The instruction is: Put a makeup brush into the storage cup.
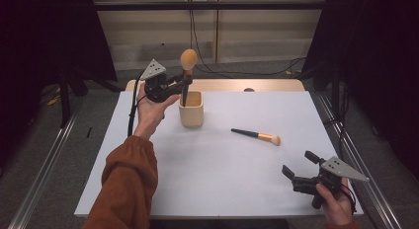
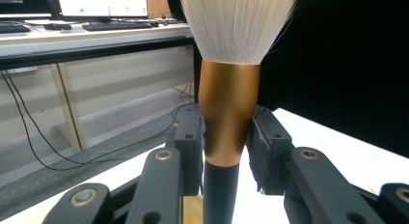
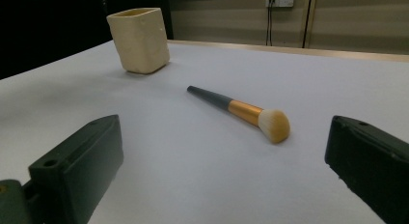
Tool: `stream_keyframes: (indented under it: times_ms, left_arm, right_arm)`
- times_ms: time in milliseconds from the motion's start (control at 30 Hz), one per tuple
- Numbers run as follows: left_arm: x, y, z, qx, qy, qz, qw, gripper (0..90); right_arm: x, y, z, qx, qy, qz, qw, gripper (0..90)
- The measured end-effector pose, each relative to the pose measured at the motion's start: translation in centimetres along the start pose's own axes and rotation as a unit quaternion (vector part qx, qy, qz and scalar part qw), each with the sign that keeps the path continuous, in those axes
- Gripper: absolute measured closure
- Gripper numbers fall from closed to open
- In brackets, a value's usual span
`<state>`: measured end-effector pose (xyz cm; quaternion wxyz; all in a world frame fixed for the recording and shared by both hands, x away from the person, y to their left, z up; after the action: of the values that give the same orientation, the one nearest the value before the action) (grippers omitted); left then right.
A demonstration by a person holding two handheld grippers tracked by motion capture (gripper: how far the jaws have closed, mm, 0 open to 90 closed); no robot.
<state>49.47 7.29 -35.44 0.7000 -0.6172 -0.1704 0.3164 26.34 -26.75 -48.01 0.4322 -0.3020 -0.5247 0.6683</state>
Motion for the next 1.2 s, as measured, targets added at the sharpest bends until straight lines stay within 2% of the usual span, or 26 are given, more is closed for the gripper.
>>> stream_keyframes:
  times_ms: [233, 533, 733, 900, 1200]
  left_arm:
    - [0.5, -0.5, -0.4, -0.008, -0.002, 0.001, 1.0000, 68.5]
    - [1.4, 0.1, -0.9, -0.008, -0.005, 0.007, 0.9999, 68.5]
    - [1.4, 0.9, -1.4, 0.002, -0.006, 0.008, 1.0000, 68.4]
    - [1.4, 1.7, -1.9, 0.014, -0.009, -0.001, 0.9999, 68.5]
    - [1.6, 3.3, -2.4, 0.023, -0.004, 0.007, 0.9997, 68.4]
  right_arm:
    - [-0.1, 0.1, 0.0, 0.001, 0.000, 0.002, 1.0000, 0.0]
    - [-0.1, 0.1, 0.1, -0.001, 0.003, -0.001, 1.0000, 0.0]
    - [-0.1, 0.1, 0.1, -0.001, 0.003, 0.000, 1.0000, 0.0]
    - [-0.2, 0.1, 0.2, 0.000, 0.003, 0.000, 1.0000, 0.0]
    - [-0.2, 0.1, 0.3, 0.000, 0.004, -0.003, 1.0000, 0.0]
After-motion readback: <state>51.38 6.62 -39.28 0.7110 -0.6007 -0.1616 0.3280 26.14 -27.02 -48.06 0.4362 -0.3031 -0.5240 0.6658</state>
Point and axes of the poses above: each handheld gripper's, and its own axes: z roughly backward along the jaws, y roughly out of its underside, x roughly to its left, the point moved 8 cm from there along -z, roughly forward along the jaws, and after that the axes turned 5 degrees about z, right-handed, at the moved point
